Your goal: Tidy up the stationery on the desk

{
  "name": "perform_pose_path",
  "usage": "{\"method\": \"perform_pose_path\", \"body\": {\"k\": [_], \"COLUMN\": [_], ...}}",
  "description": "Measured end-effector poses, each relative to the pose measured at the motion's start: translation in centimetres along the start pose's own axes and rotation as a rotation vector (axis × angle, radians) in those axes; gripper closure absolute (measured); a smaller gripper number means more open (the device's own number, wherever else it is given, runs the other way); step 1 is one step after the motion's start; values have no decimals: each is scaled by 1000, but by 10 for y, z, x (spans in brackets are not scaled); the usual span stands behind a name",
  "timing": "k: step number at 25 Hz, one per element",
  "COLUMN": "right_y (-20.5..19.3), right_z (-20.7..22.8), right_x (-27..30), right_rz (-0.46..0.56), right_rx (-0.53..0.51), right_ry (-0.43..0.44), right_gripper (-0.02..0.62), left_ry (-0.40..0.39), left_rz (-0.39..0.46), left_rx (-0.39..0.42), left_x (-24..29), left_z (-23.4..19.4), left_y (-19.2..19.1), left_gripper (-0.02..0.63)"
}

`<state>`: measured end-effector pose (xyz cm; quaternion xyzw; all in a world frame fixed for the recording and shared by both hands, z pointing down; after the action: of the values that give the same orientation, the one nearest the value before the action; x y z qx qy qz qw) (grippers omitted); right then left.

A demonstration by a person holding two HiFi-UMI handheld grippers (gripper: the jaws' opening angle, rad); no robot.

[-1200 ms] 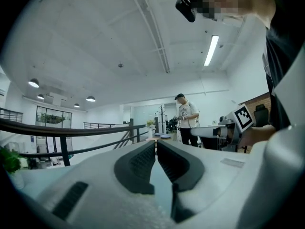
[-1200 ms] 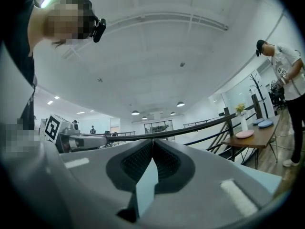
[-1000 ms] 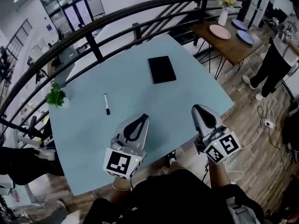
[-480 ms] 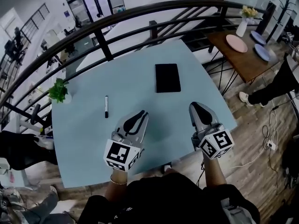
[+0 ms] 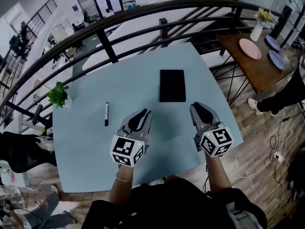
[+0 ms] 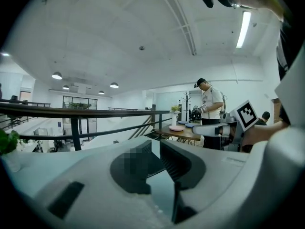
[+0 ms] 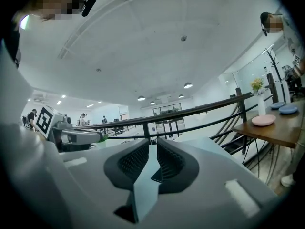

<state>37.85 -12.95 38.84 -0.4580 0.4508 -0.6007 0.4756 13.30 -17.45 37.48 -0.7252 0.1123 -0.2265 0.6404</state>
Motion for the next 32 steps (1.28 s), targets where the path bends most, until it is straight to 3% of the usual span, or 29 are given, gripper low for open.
{"method": "perform_pose_path", "body": {"k": [21, 32], "right_y": [-70, -109], "right_z": [75, 92], "right_x": [156, 209], "right_rz": [-272, -442], "right_rx": [35, 21], "right_ry": [-62, -109], "right_gripper": [482, 410], "left_ry": [11, -25], "left_rz": [-204, -363], "left_rx": [-273, -316], "left_x": [133, 187], "left_z": [-110, -142], "left_y": [-93, -124], "left_gripper": [485, 435]}}
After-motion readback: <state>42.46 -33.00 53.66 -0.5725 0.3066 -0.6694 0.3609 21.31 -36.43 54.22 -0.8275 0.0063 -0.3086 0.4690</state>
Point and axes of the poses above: the fingertips, and each gripper's own axes: x forward along the fingers, z to its right, y out of its top, the point moved 8 cm from there along -x, backward along the fingers, and after that the axes turned 12 degrees about -y, right-handed, at the moved point
